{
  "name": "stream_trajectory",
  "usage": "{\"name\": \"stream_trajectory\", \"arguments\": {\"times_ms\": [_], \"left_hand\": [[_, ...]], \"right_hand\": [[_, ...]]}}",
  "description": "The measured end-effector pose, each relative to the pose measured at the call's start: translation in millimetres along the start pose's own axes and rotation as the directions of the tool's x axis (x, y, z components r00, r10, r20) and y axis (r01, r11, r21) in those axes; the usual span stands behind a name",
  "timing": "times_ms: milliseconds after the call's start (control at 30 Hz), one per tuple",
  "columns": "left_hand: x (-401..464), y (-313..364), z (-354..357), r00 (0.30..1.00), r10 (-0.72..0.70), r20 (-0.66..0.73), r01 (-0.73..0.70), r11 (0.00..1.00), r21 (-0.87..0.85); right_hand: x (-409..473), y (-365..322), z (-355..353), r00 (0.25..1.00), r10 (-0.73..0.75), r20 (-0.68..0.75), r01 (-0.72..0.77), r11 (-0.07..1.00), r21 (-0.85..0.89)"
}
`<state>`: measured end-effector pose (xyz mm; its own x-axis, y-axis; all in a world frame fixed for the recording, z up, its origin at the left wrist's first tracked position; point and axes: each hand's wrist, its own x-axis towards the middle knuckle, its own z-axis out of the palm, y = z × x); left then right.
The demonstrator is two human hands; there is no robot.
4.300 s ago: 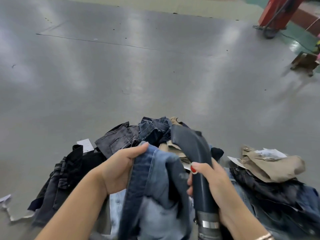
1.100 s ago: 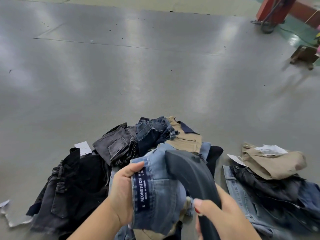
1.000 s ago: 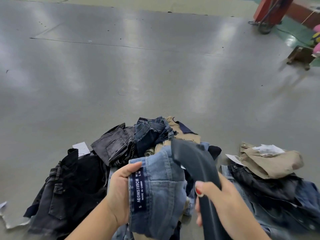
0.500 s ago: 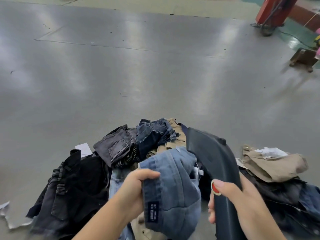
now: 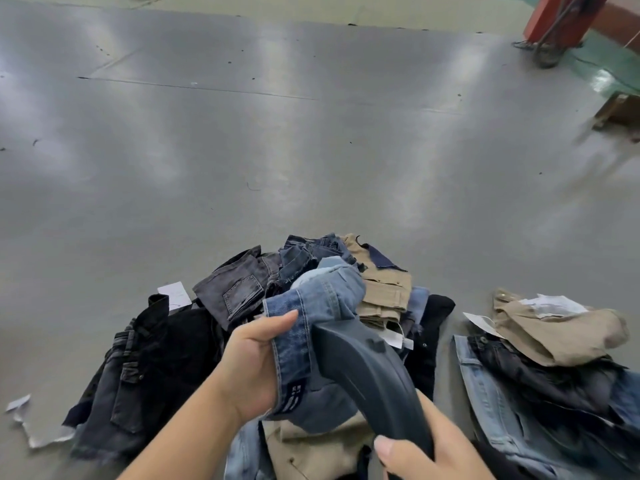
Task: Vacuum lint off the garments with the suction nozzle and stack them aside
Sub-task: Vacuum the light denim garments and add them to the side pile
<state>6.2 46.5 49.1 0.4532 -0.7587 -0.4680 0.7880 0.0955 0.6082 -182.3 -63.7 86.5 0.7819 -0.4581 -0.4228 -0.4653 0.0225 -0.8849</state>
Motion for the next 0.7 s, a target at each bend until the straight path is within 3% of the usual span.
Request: {"name": "stream_trajectory", "arguments": {"times_ms": [100,267,433,533,700], "left_hand": [[-0.7,2.4,3.1,0.999,0.009,0.045,-0.009,1.000,0.008],[-3.6,-0.9,3.7,0.993,-0.018,0.113,0.013,0.999,0.048],[-2.5,-15.9,3.9,0.998,-0.042,-0.043,0.045,0.997,0.065],[4.4,-20.2,6.7,0.985,-0.037,-0.166,0.042,0.999,0.023],[7.7,-22.8,4.8,0.972,0.041,-0.232,-0.017,0.994,0.104]], "right_hand": [[8.4,-16.5,4.1,0.998,-0.012,0.059,0.009,0.998,0.064],[10.1,-21.5,-6.3,0.998,-0.050,-0.041,0.058,0.974,0.217],[15.2,-32.5,-27.9,0.973,0.008,-0.229,0.066,0.946,0.317],[12.0,-32.9,-31.7,0.983,0.008,-0.183,0.051,0.948,0.314],[6.6,-22.0,-21.7,0.990,-0.107,-0.092,0.125,0.970,0.207]]}}
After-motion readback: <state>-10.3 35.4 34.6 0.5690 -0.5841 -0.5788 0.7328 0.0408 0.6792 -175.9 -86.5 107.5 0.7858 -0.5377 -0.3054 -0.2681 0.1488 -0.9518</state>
